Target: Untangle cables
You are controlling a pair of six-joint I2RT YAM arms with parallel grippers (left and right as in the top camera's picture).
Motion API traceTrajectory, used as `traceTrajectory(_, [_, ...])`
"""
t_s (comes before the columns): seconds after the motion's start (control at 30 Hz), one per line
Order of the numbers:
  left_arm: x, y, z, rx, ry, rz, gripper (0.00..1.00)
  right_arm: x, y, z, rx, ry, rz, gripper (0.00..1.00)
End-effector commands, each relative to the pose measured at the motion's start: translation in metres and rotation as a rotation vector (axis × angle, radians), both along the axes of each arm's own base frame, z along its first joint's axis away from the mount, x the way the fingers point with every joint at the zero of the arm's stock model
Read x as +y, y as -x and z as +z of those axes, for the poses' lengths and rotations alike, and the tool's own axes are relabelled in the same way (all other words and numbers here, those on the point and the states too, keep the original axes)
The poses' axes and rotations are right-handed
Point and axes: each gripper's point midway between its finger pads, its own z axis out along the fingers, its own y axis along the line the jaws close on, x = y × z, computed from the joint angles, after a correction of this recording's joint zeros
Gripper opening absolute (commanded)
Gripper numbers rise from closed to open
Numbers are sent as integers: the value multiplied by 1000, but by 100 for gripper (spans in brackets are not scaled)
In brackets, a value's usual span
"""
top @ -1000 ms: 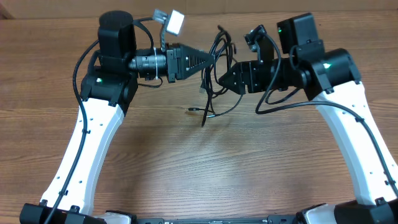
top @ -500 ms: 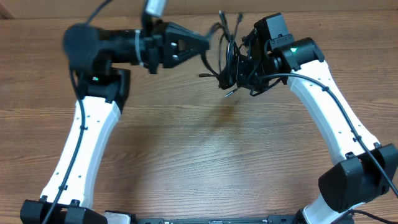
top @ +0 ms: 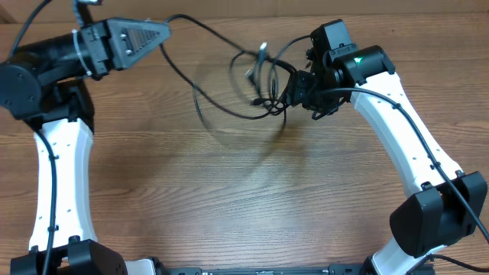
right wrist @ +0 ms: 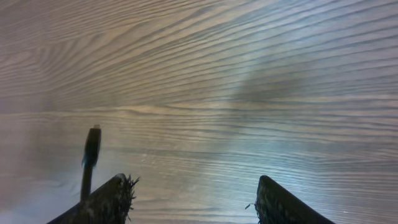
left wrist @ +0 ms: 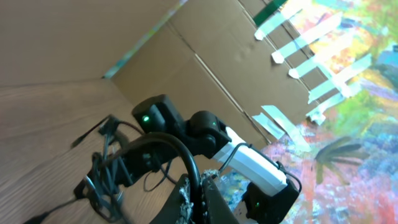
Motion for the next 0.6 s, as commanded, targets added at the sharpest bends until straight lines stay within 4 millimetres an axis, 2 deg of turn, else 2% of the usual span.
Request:
traceTrajectory(0.0, [4,14,10,-33,-40,2,4,-23,-5,-10,13,78,-60,62])
traceTrajectory(0.07, [5,14,8,-38,-52,-1,4,-31,-3,-12,29,94,-75,62])
traceTrajectory(0.37, [32,8,8,-45,-58,79,4,-98,12,-20,104,322,-167,62])
traceTrajectory(0.47, [40,7,8,-44,-60,104,4,-107,10,-20,93,341,-119,63])
traceTrajectory(0.57, [45,6,7,-43,-64,116,4,-106,8,-20,82,338,-83,63])
